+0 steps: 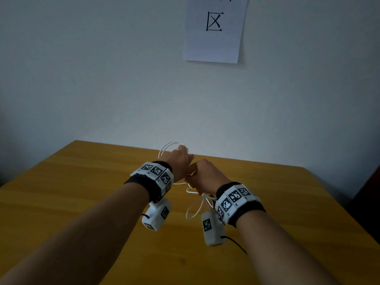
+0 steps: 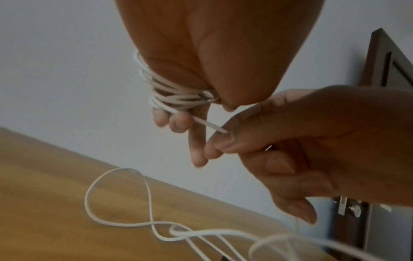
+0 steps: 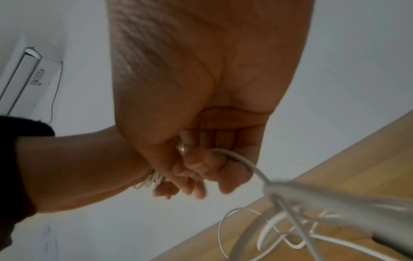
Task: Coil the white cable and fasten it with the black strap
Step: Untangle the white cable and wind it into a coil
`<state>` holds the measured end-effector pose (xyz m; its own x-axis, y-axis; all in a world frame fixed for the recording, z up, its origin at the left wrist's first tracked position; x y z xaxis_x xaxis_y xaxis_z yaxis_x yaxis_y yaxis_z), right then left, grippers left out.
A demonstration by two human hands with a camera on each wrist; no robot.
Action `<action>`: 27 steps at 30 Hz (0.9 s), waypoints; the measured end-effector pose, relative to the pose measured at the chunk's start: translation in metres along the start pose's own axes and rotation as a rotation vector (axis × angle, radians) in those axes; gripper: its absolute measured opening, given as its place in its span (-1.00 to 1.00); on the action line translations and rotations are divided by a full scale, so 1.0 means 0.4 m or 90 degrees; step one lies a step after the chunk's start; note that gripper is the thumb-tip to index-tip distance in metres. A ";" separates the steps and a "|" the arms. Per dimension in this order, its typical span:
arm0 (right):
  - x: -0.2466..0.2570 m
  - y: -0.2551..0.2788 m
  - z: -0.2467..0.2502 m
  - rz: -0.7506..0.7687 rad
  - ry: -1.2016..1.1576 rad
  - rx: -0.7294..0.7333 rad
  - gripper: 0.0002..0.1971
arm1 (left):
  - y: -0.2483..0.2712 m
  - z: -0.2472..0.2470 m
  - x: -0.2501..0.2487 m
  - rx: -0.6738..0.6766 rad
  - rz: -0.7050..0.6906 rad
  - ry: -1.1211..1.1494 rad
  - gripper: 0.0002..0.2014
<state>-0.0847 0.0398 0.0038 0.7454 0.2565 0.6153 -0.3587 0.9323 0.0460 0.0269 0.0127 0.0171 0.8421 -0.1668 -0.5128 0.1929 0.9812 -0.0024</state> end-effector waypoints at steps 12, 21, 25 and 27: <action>-0.059 -0.008 0.030 -0.019 0.075 -0.017 -0.43 | -0.011 0.013 0.073 0.100 0.049 -0.231 -0.29; -0.063 0.000 0.054 -0.022 0.108 -0.118 -0.25 | 0.005 0.016 0.073 0.192 0.062 0.059 -0.32; -0.054 0.006 0.054 0.011 0.076 -0.143 -0.48 | 0.026 0.014 0.027 0.288 0.011 0.667 -0.46; -0.065 -0.001 0.049 0.035 0.058 -0.160 -0.57 | 0.026 0.031 -0.005 0.316 -0.040 0.830 -0.49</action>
<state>-0.1151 0.0277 0.0032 0.7806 0.3192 0.5374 -0.2574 0.9476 -0.1890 0.0336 0.0221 0.0287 -0.1912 0.2698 -0.9438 0.5994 0.7935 0.1054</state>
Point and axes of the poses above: each hand's wrist, its own y-axis away from the middle knuckle, its own z-axis out of the back of the hand, x = y × z, the point moved 6 cm from there along -y, towards the middle knuckle, and after that the axes turned 8 degrees about x, right-handed, at the moved point
